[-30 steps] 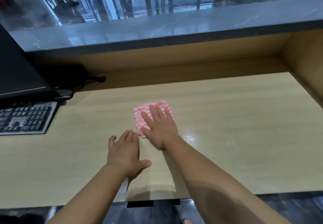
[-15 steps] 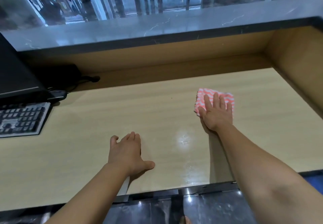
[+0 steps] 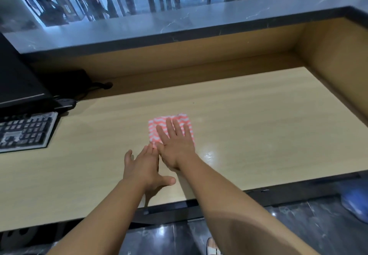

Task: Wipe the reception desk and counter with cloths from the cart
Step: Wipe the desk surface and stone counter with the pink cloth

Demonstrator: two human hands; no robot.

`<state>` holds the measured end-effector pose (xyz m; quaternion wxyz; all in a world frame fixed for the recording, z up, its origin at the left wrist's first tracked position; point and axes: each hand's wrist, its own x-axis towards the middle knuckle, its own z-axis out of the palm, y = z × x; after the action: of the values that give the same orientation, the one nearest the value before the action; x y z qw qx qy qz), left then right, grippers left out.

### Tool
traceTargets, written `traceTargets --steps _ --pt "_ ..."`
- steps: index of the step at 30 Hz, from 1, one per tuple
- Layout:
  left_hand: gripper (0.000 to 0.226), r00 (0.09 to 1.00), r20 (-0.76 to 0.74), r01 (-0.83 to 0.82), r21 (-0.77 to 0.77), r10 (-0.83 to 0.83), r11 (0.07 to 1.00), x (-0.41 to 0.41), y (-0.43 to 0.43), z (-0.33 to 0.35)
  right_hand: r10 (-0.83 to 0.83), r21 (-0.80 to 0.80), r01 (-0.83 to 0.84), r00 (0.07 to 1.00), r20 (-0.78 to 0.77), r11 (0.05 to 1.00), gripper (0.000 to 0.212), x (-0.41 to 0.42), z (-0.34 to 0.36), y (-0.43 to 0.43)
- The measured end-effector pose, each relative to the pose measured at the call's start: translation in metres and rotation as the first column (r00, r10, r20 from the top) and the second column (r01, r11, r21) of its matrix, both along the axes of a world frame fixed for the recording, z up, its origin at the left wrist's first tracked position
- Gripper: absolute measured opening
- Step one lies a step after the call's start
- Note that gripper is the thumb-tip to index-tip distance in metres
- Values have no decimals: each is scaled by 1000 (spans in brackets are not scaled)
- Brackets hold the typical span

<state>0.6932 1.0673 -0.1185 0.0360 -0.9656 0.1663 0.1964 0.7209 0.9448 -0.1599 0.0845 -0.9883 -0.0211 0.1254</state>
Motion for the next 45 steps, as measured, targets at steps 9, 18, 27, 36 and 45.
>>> traceTargets --steps 9,18,27,36,45 --pt "94 999 -46 4 74 -1 997 6 -7 3 -264 -35 265 964 14 964 59 -19 5 -132" --pt "92 1000 -9 23 55 -22 998 6 -6 1 -512 -50 511 859 -23 858 60 -45 7 -183" --pt "99 998 55 42 1 -42 999 -19 20 -2 -343 -31 343 939 7 939 61 -44 5 -55" --pt "41 997 59 53 -64 -50 996 -44 39 7 18 -37 -19 999 -38 999 62 -56 5 32" --pt "28 994 34 100 60 -102 993 -53 21 6 -243 -24 243 970 -20 970 61 -77 9 -94"
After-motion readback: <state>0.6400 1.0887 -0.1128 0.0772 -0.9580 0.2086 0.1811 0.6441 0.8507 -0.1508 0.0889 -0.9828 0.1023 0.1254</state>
